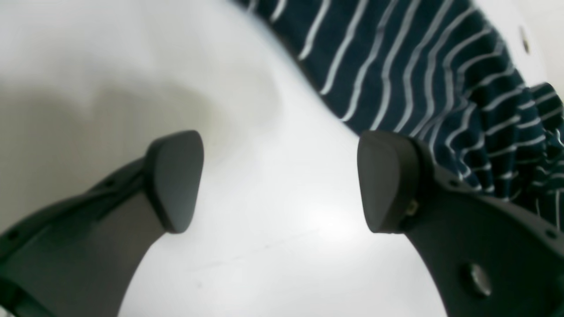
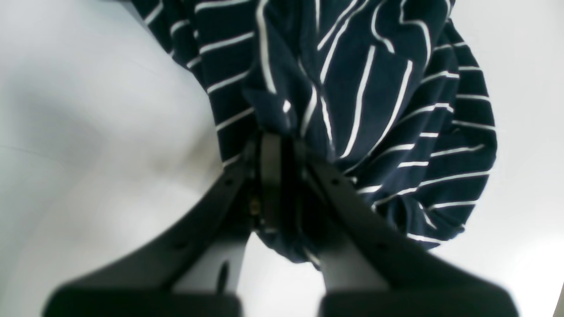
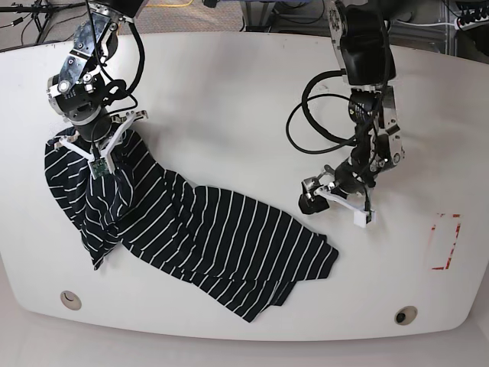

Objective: Fold the T-shirt properly
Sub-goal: 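Pull the grasped fabric with the left gripper to spread the shirt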

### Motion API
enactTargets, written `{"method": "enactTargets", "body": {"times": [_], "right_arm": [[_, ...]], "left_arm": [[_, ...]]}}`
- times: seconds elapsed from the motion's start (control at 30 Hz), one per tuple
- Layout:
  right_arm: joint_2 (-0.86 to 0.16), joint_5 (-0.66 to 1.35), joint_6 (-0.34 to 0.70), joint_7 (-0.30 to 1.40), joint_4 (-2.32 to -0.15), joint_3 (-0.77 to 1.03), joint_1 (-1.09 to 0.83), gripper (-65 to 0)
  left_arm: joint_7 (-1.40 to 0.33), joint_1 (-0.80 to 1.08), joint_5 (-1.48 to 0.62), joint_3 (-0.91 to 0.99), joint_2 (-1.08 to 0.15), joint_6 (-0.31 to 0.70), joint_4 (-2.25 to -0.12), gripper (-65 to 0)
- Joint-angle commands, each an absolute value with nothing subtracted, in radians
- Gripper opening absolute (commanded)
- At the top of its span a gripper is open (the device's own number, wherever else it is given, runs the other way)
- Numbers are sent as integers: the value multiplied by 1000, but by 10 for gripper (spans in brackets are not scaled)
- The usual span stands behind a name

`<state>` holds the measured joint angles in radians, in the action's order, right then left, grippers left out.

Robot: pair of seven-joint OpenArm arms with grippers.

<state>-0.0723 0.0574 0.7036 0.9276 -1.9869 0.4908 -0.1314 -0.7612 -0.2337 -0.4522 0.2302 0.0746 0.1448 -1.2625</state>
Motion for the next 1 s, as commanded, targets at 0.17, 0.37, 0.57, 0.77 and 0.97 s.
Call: {"method": "enactTargets", "body": {"times": [0.17, 0.37, 0.57, 0.77, 0.97], "right_arm": [[-82, 70, 698, 911, -2005, 495, -114, -650], [-82, 70, 698, 911, -2003, 495, -113, -650], [-82, 71, 698, 911, -2003, 495, -113, -650], [-82, 74, 698, 909, -2003, 493, -113, -650], [-82, 74, 698, 909, -2003, 493, -113, -650]], "left_arm": [[-668, -369, -466, 220, 134, 128, -1059, -137], [-613, -460, -469, 174, 156, 88, -891, -137], [-518, -538, -470, 147, 157, 88, -714, -137], [-427, -616, -470, 147, 157, 93, -532, -139], [-403, -628, -470, 147, 157, 93, -504, -286]]}}
